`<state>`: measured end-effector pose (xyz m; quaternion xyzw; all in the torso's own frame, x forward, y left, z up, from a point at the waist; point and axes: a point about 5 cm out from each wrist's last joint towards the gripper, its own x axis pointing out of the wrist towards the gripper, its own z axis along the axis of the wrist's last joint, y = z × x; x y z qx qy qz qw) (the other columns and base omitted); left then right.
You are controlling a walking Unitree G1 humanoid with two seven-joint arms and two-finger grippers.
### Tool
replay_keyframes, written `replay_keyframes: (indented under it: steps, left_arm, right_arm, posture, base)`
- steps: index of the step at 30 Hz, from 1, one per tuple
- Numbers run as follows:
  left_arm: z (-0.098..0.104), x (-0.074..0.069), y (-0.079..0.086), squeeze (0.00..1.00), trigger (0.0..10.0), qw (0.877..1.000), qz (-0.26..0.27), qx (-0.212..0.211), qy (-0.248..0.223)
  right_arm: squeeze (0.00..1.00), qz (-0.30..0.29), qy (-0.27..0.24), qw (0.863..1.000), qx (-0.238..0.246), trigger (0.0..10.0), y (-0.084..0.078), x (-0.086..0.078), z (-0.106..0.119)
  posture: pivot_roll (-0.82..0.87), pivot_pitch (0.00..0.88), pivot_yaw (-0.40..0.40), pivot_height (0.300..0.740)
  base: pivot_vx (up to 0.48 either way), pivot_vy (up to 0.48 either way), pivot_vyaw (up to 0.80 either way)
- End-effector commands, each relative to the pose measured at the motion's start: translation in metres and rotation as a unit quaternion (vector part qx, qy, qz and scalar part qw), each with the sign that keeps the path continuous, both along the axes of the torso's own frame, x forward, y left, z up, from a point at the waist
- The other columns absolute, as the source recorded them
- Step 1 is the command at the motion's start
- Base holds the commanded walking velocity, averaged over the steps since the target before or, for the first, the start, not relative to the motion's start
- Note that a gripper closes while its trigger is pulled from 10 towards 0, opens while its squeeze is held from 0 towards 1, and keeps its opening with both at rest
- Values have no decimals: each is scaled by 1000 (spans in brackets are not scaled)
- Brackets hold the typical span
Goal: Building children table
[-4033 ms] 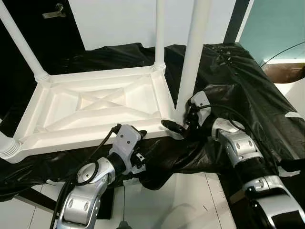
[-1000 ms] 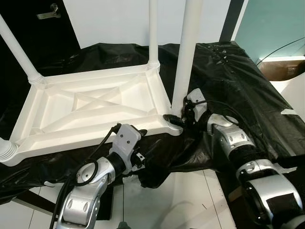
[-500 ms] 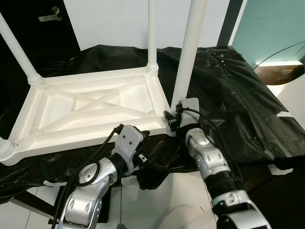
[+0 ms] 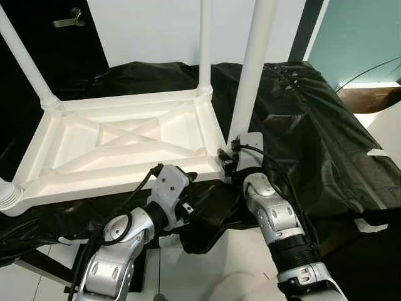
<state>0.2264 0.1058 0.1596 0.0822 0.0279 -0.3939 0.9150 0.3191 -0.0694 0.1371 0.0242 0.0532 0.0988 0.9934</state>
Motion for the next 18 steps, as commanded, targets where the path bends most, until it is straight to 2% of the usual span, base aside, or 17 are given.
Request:
replay_keyframes:
  steps: [1,5,6,7,8,13,14,15,16,17,18]
  left_arm:
    - [-2,1,4,0,10000,999,38,1,0]
    - [-2,1,4,0,10000,999,40,-1,0]
    - [-2,2,4,0,10000,999,41,-1,-1]
    - [-2,2,4,0,10000,999,41,-1,-1]
    - [-2,2,4,0,10000,999,44,-3,-2]
    - [-2,2,3,0,10000,999,44,-3,-2]
    - [-3,1,2,0,10000,999,43,-3,-1]
    - [-3,1,3,0,10000,999,43,-3,-1]
    - [-3,1,3,0,10000,999,43,-3,-1]
    - [-3,1,3,0,10000,999,42,-2,0]
    - [-3,1,3,0,10000,999,42,-2,0]
  right_arm:
    - [0,3,26,1000,17,10000,8,-5,-9]
    - [0,9,19,1000,15,10000,8,-5,-7]
    - [1000,12,12,1000,13,10000,6,-5,-5]
    - [1000,12,12,1000,13,10000,6,-5,-5]
    - [1000,29,-10,999,11,10000,-3,-3,0]
    - [1000,62,-27,998,5,10000,-18,1,4]
    - [984,97,-34,995,-2,10000,-30,3,5]
    - [286,115,-32,993,1,10000,-34,4,5]
    - [286,115,-32,993,1,10000,-34,4,5]
    - [0,140,-38,989,-9,10000,-43,6,6]
    - [0,140,-38,989,-9,10000,-43,6,6]
  posture:
    - [79,9,-27,740]
    - [78,11,-28,740]
    - [75,14,-29,740]
    - [75,14,-29,740]
    - [72,18,-26,740]
    - [72,17,-30,740]
    - [73,14,-30,740]
    - [73,14,-30,740]
    - [73,14,-30,740]
    - [71,13,-27,740]
    - [71,13,-27,740]
  base:
    - [0,0,0]
    - [0,0,0]
    - [0,0,0]
    - [0,0,0]
    - [0,0,0]
    - [0,0,0]
    - [0,0,0]
    - [0,0,0]
    - [0,0,0]
    - [0,0,0]
    - [0,0,0]
